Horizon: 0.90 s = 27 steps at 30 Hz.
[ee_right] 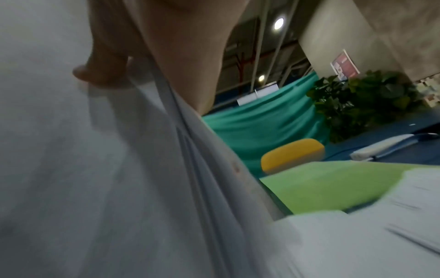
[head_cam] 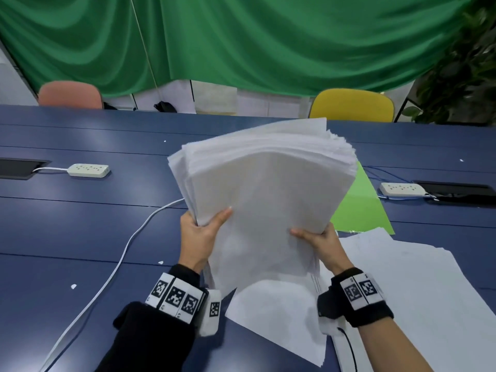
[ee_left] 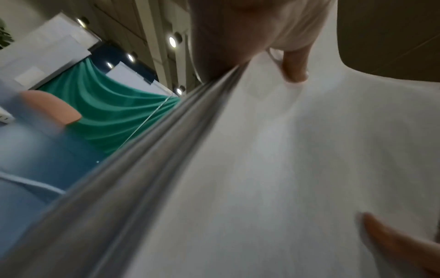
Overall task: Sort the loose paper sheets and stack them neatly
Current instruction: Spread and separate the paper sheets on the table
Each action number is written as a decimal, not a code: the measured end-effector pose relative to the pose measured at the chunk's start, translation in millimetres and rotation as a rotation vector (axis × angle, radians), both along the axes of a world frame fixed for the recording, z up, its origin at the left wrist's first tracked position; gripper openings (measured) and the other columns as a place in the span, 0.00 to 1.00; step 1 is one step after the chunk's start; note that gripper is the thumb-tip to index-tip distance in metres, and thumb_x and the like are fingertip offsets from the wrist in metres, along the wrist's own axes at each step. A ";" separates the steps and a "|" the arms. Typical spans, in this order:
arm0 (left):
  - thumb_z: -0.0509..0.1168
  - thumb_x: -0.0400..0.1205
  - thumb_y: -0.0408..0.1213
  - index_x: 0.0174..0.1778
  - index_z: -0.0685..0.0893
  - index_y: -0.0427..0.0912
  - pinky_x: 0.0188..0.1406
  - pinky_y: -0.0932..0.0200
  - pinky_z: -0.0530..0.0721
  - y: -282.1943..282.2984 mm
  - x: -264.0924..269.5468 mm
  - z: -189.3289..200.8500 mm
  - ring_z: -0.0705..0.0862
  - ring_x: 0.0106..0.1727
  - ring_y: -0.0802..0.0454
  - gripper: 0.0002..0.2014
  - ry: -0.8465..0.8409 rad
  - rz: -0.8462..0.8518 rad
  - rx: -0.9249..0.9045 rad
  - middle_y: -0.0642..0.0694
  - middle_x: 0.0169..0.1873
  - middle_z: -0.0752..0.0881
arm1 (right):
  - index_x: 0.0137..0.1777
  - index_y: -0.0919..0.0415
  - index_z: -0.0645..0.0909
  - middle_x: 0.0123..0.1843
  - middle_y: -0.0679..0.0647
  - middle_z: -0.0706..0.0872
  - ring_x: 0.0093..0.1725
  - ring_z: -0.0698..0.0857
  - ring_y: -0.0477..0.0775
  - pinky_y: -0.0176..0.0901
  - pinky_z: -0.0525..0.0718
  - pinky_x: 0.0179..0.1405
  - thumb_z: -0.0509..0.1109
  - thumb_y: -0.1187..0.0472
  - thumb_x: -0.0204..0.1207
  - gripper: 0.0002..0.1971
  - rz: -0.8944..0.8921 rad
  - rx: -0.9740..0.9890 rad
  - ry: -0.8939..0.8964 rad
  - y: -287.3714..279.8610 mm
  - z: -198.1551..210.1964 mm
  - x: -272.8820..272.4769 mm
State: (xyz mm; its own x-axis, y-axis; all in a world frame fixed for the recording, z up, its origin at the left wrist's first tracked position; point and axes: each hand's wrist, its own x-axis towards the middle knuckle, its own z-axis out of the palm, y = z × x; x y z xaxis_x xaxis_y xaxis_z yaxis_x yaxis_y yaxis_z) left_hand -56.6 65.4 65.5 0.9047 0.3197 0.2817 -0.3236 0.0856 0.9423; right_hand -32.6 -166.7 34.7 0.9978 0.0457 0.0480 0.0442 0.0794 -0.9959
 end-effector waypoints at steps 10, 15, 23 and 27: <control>0.76 0.56 0.44 0.46 0.82 0.42 0.37 0.68 0.85 13.7 4.0 -13.2 0.88 0.38 0.63 0.23 0.028 -0.018 -0.086 0.58 0.36 0.91 | 0.66 0.55 0.73 0.61 0.46 0.84 0.57 0.83 0.33 0.30 0.81 0.57 0.78 0.63 0.62 0.31 0.256 -0.319 0.005 -18.7 -19.0 1.0; 0.75 0.60 0.35 0.39 0.83 0.42 0.33 0.69 0.85 12.4 5.3 -19.3 0.88 0.33 0.64 0.13 0.037 -0.031 -0.097 0.58 0.30 0.90 | 0.60 0.41 0.75 0.64 0.43 0.83 0.65 0.79 0.41 0.40 0.75 0.68 0.60 0.73 0.76 0.24 0.314 -0.514 -0.040 -41.9 -25.5 5.2; 0.83 0.55 0.38 0.33 0.89 0.46 0.33 0.70 0.84 12.3 2.8 -18.8 0.87 0.32 0.65 0.14 0.001 -0.055 -0.133 0.58 0.30 0.90 | 0.38 0.54 0.82 0.35 0.30 0.86 0.37 0.81 0.30 0.20 0.75 0.40 0.63 0.78 0.75 0.17 -0.276 -0.372 -0.145 -26.0 -51.2 -1.5; 0.82 0.55 0.50 0.35 0.91 0.54 0.34 0.69 0.85 13.7 -1.8 -18.1 0.88 0.34 0.64 0.14 -0.004 -0.077 -0.153 0.58 0.32 0.90 | 0.35 0.53 0.79 0.31 0.33 0.84 0.33 0.79 0.31 0.20 0.74 0.37 0.61 0.78 0.76 0.18 -0.380 -0.248 -0.167 -18.2 -52.7 -1.5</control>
